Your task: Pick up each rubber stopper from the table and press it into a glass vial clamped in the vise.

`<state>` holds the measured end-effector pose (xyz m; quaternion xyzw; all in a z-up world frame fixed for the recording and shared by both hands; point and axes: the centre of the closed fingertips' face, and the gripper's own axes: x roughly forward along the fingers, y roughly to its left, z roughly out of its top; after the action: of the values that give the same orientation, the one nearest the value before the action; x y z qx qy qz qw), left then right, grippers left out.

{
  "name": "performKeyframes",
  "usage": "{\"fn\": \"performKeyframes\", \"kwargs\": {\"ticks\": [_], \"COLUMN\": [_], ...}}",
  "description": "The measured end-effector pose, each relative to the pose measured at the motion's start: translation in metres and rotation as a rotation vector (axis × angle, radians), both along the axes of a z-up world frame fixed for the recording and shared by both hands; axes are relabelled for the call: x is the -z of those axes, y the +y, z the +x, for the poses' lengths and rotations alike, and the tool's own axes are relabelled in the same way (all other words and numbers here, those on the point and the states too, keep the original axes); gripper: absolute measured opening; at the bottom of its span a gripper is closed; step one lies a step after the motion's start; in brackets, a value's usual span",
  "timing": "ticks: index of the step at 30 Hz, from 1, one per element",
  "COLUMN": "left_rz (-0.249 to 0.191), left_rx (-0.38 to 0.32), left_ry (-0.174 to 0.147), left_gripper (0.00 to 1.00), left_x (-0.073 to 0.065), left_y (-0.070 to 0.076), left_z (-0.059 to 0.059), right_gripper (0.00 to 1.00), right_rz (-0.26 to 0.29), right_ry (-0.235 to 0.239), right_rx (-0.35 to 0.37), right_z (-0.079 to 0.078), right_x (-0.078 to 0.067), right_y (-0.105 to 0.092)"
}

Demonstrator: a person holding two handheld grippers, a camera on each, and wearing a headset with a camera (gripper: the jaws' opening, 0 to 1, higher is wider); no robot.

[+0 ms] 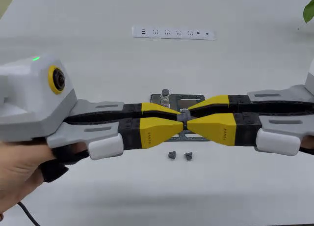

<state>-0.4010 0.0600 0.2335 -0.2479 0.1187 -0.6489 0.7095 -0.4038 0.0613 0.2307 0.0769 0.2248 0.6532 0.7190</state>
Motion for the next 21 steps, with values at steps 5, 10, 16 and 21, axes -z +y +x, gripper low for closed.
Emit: {"fn": "performKeyframes", "kwargs": {"ticks": [5,10,16,21], "left_rz": [-0.017,-0.037,-0.057,-0.064], "left_rx": [0.014,0.027,0.029,0.023], "left_ry": [0.021,0.036,0.055,0.056], "left_gripper": [0.03,0.03,0.03,0.03], "left_x": [-0.0027,-0.0056,-0.0068,-0.0063], "left_y": [0.0007,0.0026,0.004,0.005], "left_z": [-0.0012,-0.0022,-0.001,-0.0001], "right_gripper": [0.07,0.06,0.05,0.05], "right_rz": [0.004,0.009,0.005,-0.005], "right_ry": [-0.003,-0.011,-0.044,-0.051], "right_rx": [-0.015,-0.031,-0.034,-0.032], "right_z": [-0.0012,-0.0028,-0.0013,-0.0006], "right_x": [-0.003,-0.0062,-0.0084,-0.0081], "right_y": [0.0005,0.002,0.0029,0.0035]}}
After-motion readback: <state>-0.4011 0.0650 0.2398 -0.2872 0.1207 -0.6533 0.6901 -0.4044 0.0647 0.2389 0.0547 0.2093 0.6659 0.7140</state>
